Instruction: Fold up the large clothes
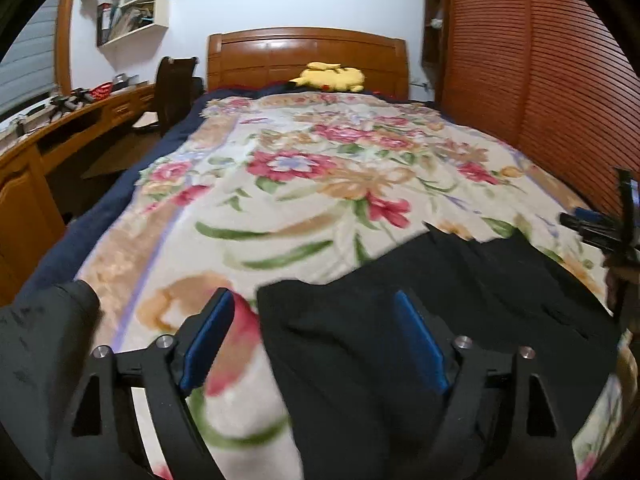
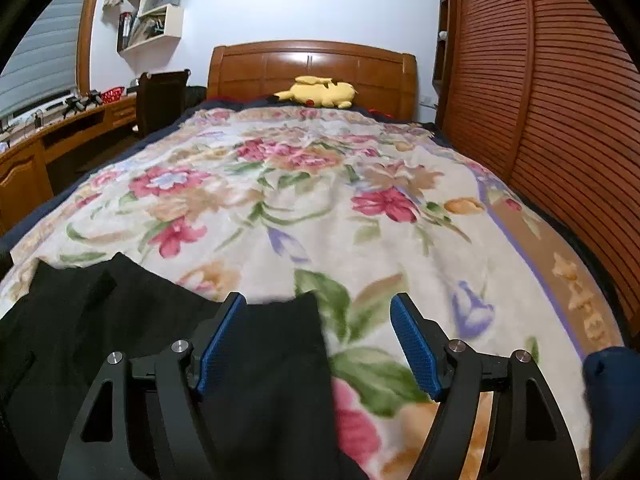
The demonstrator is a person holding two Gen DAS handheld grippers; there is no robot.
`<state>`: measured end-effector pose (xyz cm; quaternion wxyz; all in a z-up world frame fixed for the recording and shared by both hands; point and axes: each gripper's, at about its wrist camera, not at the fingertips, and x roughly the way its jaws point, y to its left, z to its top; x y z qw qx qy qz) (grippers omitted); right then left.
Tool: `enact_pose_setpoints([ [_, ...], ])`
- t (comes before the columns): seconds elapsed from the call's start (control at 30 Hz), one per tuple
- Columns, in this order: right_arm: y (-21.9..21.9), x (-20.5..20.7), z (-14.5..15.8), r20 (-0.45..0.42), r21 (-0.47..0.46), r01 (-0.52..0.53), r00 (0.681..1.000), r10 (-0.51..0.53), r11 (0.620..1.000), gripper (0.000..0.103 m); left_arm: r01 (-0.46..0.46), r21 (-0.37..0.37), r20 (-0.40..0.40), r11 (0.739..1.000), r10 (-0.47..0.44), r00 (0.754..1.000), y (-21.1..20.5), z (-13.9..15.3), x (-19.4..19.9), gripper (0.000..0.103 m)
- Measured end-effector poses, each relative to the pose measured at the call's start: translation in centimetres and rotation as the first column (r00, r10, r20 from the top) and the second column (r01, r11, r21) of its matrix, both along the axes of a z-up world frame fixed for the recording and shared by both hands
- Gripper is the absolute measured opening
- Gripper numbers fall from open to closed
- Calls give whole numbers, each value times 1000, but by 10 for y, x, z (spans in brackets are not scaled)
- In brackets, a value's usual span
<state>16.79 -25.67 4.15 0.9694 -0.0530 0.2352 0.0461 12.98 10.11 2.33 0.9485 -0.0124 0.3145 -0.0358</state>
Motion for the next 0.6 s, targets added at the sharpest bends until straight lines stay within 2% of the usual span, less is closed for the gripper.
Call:
enact_pose_setpoints([
  [0.13, -2, 7, -15, -85, -11, -24, 996, 23, 1000, 76, 51, 17, -4, 999, -51, 999, -23, -6, -23, 83],
  [0.23, -4, 20, -25, -170, 15, -49, 984, 51, 999, 76, 83, 12, -5, 996, -83, 997, -37, -10, -38, 83],
  [0.43, -8, 55, -50, -334, 28, -58, 940, 64, 998, 76, 126, -40, -31, 991, -127, 991, -59, -28, -58, 83],
  [0.53, -10, 68, -58, -374, 41, -58, 925, 69, 997, 76, 137, -68, -40, 988, -140, 989, -63, -36, -64, 83],
  [0.57, -12, 71, -59, -378, 54, -57, 923, 74, 997, 72, 140, -70, -42, 988, -143, 989, -65, -39, -67, 83],
  [0.6, -12, 74, -60, -382, 69, -61, 920, 83, 996, 64, 140, -64, -47, 988, -143, 989, -67, -42, -68, 83],
])
